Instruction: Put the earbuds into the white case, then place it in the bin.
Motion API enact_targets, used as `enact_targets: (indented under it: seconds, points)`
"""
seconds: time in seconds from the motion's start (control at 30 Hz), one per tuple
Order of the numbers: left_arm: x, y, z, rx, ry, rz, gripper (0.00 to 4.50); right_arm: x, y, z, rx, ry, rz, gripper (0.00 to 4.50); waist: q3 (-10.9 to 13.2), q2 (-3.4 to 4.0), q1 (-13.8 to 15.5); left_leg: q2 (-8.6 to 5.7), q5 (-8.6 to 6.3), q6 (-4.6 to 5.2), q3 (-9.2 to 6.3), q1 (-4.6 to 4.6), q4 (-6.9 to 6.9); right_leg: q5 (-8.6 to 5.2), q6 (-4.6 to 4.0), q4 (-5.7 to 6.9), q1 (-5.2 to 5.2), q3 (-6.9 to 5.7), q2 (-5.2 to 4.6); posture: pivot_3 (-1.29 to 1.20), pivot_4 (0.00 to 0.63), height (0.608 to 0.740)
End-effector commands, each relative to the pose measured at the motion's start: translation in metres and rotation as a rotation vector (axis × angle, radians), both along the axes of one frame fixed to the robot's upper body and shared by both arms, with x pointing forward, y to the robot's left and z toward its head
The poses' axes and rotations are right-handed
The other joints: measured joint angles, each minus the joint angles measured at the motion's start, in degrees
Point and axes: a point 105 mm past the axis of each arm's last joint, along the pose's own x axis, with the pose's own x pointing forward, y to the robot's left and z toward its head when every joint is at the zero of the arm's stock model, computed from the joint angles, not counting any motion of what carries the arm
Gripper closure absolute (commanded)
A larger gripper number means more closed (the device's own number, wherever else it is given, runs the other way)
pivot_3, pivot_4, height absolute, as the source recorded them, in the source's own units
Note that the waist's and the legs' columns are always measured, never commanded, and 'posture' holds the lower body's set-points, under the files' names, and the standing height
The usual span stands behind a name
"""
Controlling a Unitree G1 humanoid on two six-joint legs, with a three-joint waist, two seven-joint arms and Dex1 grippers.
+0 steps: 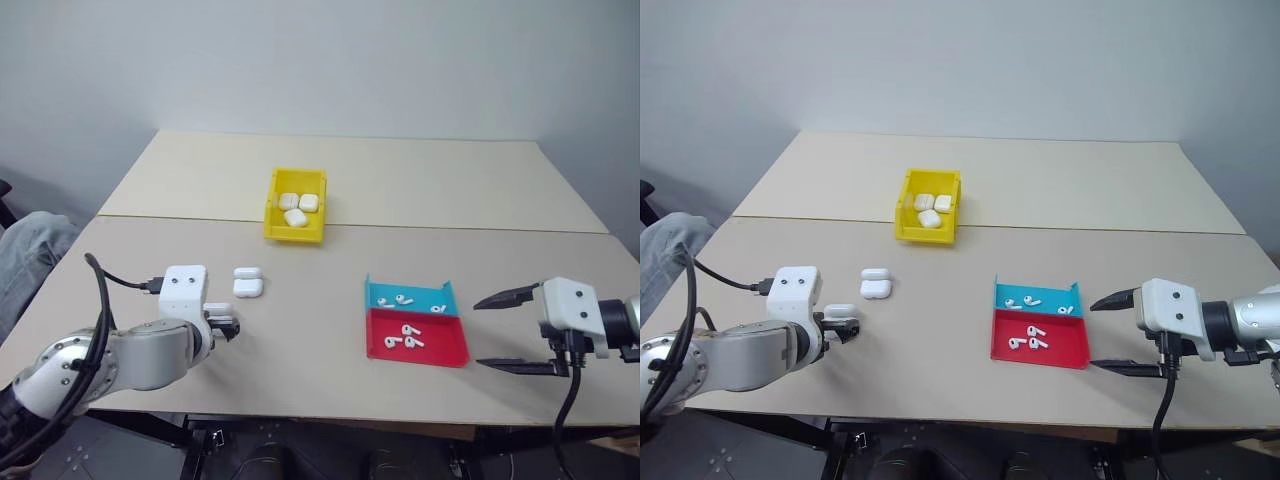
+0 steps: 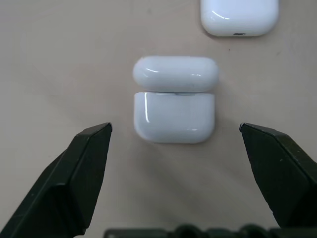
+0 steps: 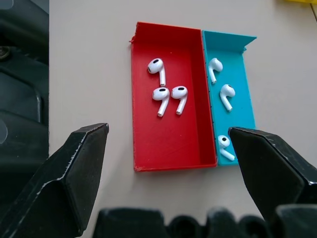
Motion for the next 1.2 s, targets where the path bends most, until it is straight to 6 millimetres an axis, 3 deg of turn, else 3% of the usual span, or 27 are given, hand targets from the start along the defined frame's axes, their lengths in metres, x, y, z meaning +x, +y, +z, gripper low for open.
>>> enact_targets:
  seconds: [0.03, 1.2]
  points:
    - [0.006, 0.001, 0.006, -0.009, -0.014, -0.004, 0.00, -0.001, -0.001, 0.014, -0.012, -0.054, -0.020, 0.02, 0.00, 0.00, 0.00, 0.00, 0.00, 0.00, 0.00, 0.00, 0.00, 0.00, 0.00, 0.00, 0.00, 0.00, 0.00, 0.00, 0.150, 0.740]
    - [0.018, -0.001, -0.014, 0.011, 0.094, 0.023, 0.00, -0.001, 0.000, 0.008, -0.008, -0.061, -0.069, 0.02, 0.01, -0.03, 0.03, 0.00, 0.00, 0.00, -0.05, -0.03, 0.00, 0.00, 0.00, -0.03, 0.00, -0.02, -0.01, 0.00, 0.150, 0.740]
